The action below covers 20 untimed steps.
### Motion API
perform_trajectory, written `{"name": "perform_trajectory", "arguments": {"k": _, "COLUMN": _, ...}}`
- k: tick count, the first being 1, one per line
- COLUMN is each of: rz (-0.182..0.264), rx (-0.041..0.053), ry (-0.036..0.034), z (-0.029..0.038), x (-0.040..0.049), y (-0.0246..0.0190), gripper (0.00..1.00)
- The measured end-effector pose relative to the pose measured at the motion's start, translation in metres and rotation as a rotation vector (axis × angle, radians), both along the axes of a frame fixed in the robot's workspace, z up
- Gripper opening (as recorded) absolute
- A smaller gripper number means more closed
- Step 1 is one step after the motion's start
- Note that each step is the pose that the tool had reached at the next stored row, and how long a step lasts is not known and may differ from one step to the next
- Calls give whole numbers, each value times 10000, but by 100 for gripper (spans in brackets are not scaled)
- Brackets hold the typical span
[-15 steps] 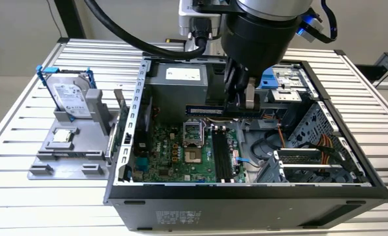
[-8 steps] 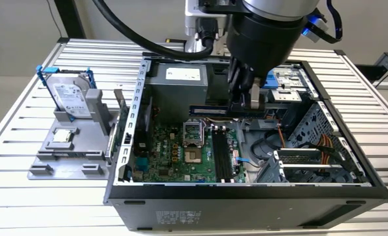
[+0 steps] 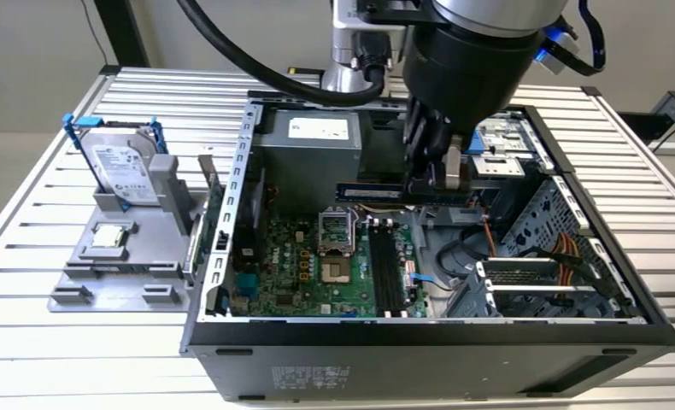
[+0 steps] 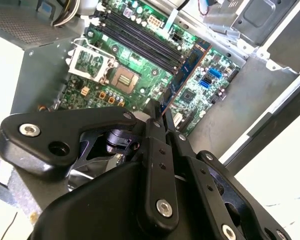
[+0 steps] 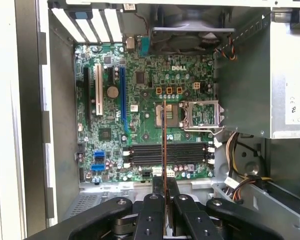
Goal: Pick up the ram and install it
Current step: 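Insert the ram into the slot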
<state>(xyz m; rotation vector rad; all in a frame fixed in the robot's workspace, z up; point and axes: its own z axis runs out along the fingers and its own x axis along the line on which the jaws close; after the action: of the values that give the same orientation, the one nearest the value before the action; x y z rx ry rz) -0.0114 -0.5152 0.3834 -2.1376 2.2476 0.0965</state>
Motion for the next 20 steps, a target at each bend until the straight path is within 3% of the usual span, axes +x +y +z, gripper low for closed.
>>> {"name": "perform_trajectory", "arguments": {"k": 20, "rz": -1, "rx": 0, "ry": 0, "z": -1, "x": 119, "y": 0, "gripper": 0}}
